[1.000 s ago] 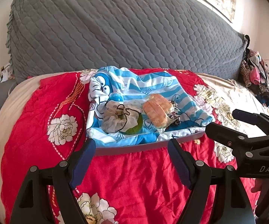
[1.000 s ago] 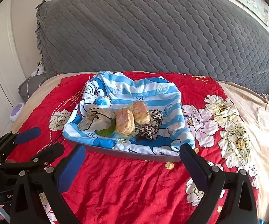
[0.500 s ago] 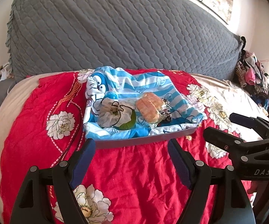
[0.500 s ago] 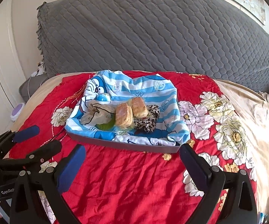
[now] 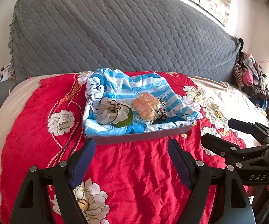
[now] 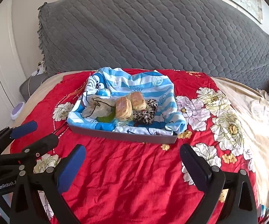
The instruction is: Organize objects
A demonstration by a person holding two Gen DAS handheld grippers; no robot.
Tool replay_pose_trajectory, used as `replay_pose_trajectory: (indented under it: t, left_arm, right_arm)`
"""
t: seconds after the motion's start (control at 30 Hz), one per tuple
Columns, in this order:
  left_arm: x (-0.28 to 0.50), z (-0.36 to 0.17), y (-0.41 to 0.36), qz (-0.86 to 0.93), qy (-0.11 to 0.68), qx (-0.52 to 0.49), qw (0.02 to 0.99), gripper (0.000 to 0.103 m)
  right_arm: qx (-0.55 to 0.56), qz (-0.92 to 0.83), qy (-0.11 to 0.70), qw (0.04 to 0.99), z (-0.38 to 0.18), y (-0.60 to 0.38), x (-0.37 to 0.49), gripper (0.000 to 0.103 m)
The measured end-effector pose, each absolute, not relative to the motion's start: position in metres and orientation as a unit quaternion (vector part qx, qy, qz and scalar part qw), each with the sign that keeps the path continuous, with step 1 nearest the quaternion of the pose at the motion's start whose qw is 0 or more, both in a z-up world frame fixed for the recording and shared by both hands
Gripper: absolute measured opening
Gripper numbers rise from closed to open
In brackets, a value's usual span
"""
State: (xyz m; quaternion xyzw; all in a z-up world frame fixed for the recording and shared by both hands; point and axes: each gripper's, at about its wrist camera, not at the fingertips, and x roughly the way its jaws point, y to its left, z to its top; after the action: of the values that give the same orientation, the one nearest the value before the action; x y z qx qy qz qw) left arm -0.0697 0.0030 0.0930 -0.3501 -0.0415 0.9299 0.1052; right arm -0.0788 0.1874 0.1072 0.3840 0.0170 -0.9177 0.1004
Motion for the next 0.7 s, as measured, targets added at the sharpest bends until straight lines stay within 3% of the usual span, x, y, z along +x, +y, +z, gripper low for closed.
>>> replay_pose_trajectory:
  t: [0.7]
  left_arm:
    - [-0.062, 0.054, 0.006, 0.924, -0.037, -0.365, 0.105, 0.081]
  right_arm:
    - [0.390, -0.914, 0.005, 0.108, 0.070, 0.191, -0.070, 0.101]
